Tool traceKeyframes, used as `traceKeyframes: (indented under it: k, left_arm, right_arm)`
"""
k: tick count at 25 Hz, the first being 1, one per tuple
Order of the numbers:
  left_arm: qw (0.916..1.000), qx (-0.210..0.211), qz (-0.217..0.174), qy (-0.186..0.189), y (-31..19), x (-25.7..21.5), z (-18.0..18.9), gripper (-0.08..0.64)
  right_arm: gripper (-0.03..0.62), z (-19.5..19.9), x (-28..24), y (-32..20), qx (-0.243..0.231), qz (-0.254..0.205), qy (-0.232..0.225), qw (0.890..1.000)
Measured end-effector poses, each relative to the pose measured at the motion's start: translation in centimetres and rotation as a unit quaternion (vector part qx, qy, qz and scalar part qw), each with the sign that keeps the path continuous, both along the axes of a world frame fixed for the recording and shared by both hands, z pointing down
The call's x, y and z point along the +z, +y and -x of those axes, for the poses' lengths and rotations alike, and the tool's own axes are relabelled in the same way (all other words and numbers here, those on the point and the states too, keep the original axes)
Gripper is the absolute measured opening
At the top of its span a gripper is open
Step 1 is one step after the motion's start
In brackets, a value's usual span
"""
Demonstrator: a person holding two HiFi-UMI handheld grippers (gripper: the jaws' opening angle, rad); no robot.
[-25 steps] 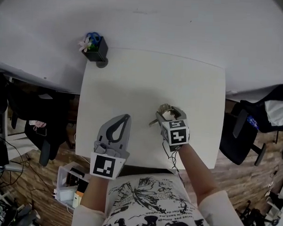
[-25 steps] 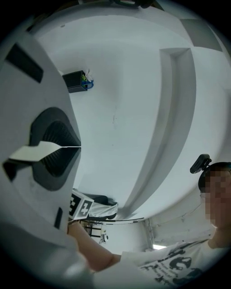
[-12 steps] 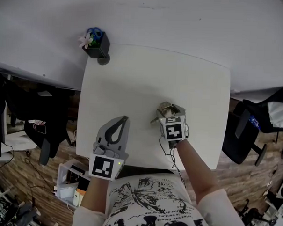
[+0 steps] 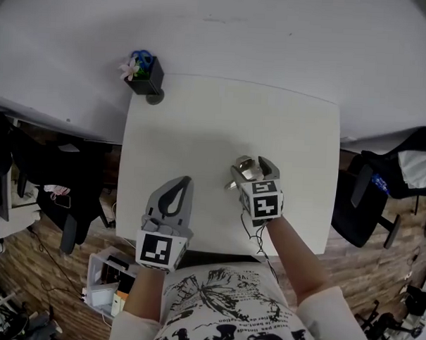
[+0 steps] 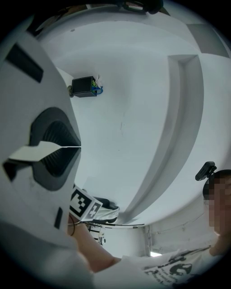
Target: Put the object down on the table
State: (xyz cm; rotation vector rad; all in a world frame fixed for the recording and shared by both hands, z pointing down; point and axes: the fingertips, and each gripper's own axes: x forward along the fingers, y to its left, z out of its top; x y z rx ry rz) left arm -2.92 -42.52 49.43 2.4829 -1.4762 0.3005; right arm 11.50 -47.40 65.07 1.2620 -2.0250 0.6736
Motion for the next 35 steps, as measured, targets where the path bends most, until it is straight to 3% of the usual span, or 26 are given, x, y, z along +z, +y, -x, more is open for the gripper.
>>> traceKeyframes:
  k: [5, 10, 13, 17, 25, 31, 35]
  left_arm:
    - [0.9997, 0.005, -0.023, 0.0, 0.0, -2.8, -0.4, 0.012]
    - [0.9984, 0.006, -0.055, -0.001, 0.3, -6.4, -0.4, 0.012]
    - [0.9971, 0.01, -0.076, -0.003, 0.3, -8.4, -0.5, 0.012]
    - [0.9943, 0.015, -0.105, -0.002, 0.7, -11.2, -0.5, 0.012]
    - [0.99, 0.018, -0.14, 0.0, 1.0, -15.4, -0.1, 0.012]
    - [0.9878, 0.028, -0.153, 0.005, 1.8, -16.8, -0.7, 0.012]
    - [0.9872, 0.03, -0.156, 0.002, 2.3, -17.2, -0.7, 0.012]
  right_arm:
    - [0.174, -0.6, -6.4, 0.2, 0.027, -0.068, -0.047, 0.996]
    - [0.0, -2.3, -13.4, 0.7, 0.059, -0.152, -0.064, 0.984]
    - [-0.005, -3.0, -17.4, 1.0, 0.066, -0.2, -0.086, 0.974]
    - [-0.006, -3.7, -23.5, 2.3, 0.064, -0.289, -0.109, 0.949]
    - [-0.006, -4.2, -30.0, 5.8, 0.046, -0.395, -0.079, 0.914]
    - [-0.008, -3.6, -31.5, 7.2, 0.046, -0.407, -0.093, 0.908]
    - [-0.008, -3.8, -31.0, 7.4, 0.051, -0.398, -0.098, 0.911]
